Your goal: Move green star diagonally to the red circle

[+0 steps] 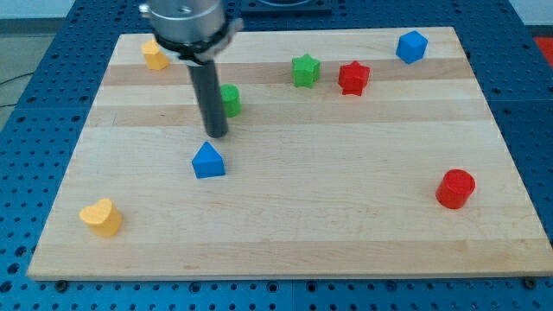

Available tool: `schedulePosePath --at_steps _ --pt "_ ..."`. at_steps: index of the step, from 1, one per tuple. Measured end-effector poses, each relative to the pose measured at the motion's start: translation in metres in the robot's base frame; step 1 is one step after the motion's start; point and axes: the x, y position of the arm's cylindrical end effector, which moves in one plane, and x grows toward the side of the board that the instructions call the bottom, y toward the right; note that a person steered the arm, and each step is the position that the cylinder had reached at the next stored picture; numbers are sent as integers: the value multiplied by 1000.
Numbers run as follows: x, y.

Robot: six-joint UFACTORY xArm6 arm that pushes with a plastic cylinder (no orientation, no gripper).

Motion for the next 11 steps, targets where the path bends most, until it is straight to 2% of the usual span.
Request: schedulePosePath --at_steps 1,2,3,5,6,7,8,10,11 --pt "-15 39" --pt "-70 7" --pt "-98 9" --pt "-166 112" --pt "-159 153" --pt "-129 105" --pt "-85 86" --pt "-93 68" --pt "-61 65"
